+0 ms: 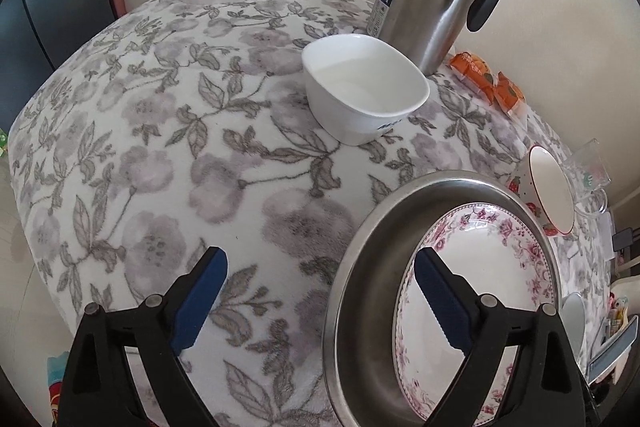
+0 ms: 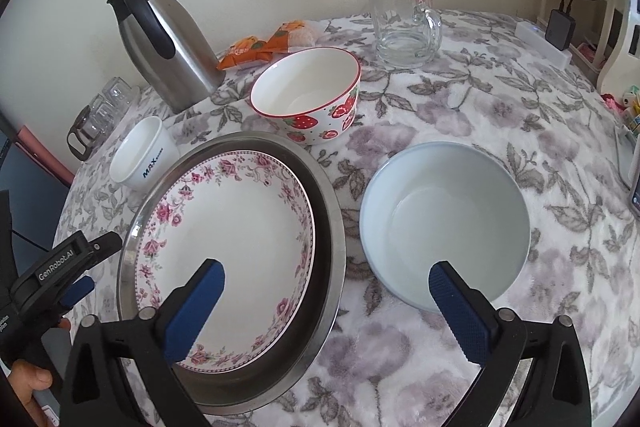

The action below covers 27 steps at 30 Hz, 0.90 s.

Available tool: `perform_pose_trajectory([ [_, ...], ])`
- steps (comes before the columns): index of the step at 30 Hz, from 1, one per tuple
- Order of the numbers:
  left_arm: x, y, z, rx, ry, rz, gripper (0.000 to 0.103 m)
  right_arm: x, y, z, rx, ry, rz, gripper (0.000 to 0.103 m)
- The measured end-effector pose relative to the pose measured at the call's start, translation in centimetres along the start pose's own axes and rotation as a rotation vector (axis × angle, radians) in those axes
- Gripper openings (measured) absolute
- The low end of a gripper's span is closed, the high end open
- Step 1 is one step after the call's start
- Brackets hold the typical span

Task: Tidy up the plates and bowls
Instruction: 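Move both grippers toward the rim of the red-rimmed strawberry bowl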

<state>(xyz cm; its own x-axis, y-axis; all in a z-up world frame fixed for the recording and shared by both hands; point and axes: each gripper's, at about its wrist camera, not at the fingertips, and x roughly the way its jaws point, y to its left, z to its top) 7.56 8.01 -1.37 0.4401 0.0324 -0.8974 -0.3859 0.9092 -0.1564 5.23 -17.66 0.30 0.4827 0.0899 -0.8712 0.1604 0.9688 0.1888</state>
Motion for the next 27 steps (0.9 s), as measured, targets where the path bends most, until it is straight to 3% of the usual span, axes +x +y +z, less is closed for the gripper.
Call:
perform_pose_trajectory([
  [17,1.1,-0.4,-0.6,-0.011,0.142,-0.106,0.095,0.6,1.9,-0.7,-0.05,0.049,0.049,0.103],
  [27,1.4,-0.9,-0.9,-0.026,0.194,-0.228,0.095,1.0,3.8,-1.1,-0.093,0.08,0.083,0.103],
])
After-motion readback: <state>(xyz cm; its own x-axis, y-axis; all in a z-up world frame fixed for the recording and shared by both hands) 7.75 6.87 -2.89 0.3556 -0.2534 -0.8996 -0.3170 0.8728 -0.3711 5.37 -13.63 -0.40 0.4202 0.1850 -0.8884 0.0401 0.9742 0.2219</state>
